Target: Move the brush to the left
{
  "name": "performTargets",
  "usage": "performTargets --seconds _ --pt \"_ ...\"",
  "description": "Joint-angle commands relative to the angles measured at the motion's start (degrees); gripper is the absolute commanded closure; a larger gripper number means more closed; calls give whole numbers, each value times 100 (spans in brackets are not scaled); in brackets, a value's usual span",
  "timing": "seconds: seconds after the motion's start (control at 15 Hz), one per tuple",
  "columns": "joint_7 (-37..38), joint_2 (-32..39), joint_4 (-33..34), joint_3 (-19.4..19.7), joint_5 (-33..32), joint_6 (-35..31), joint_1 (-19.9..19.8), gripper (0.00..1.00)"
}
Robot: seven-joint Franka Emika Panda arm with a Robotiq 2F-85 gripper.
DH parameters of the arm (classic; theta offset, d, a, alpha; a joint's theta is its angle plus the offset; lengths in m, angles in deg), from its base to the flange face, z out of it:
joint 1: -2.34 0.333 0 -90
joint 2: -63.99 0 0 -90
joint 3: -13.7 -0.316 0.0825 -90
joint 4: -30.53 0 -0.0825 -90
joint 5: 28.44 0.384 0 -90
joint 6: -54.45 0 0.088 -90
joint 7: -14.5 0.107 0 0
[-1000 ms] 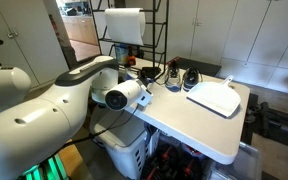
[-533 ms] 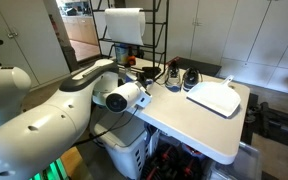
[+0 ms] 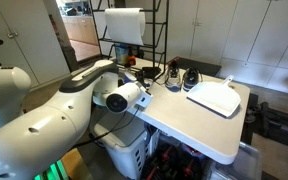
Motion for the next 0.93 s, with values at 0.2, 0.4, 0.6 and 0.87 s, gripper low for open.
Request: performTargets --seconds 0.2,0.4,0.6,0.87 --pt "51 541 11 222 -45 -70 112 0" --pt "80 833 -70 264 -32 -102 102 0" --pt "91 1180 -308 187 -44 -61 -76 0" --pt "135 1909 -713 19 -23 -169 -303 0"
